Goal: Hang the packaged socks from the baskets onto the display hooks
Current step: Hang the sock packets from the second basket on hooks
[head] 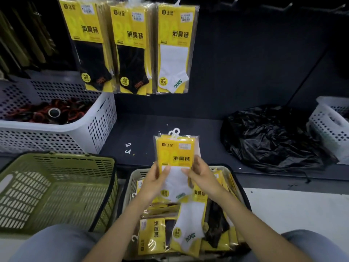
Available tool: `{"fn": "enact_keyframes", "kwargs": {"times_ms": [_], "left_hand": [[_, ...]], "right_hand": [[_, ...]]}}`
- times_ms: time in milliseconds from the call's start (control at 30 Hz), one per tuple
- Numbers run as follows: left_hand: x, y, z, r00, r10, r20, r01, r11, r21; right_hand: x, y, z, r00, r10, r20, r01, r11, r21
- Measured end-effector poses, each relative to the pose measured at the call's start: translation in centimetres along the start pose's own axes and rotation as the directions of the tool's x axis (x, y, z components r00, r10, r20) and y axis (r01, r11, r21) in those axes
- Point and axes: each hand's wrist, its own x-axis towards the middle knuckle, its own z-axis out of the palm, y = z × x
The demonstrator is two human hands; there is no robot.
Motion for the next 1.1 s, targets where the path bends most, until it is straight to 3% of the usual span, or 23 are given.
{"fn": "enact_keyframes", "kwargs": {"times_ms": [67,167,233,333,600,933,1100], "left_hand": [[0.0,0.3,-0.1,0.993,0.074,0.088,-0.078,0.996,0.049],[-0.8,-1.4,0.3,0.979,0.061,0.193,-0.102,0.971,0.215],[-1.2,-2.8,0.3,0.986,0.073,0.148,-0.115,0.948,0.298],[-1.0,-3.0,-0.3,0.995,0.055,0.079,-0.076,0.954,0.288],[0.3,3.2,0.8,0.999,0.003,0.046,-0.004,1.0,0.025],[5.0,17.4,-2.2,0.976,0.215,0.037,-0.217,0.975,0.047],[6.5,21.0,-5.0,0.929,0.344,-0.135,-0.339,0.939,0.059]], "right_hand": [[0.4,-0.6,-0.5,0.999,-0.045,0.008,0.045,0.999,-0.019],[0.2,0.3,-0.8,0.997,-0.012,0.073,0.018,0.996,-0.086],[-0.1,1.5,-0.8,0.996,0.016,0.093,0.001,0.984,-0.181],[-0.2,2.4,-0.7,0.998,-0.015,0.061,0.032,0.957,-0.287],[0.4,-1.6,-1.5,0.959,-0.085,-0.27,0.088,0.996,-0.001],[4.9,-12.3,-1.7,0.932,-0.178,-0.315,0.259,0.936,0.238],[8.2,-17.7,-2.1,0.908,-0.231,-0.349,0.336,0.899,0.28]]}}
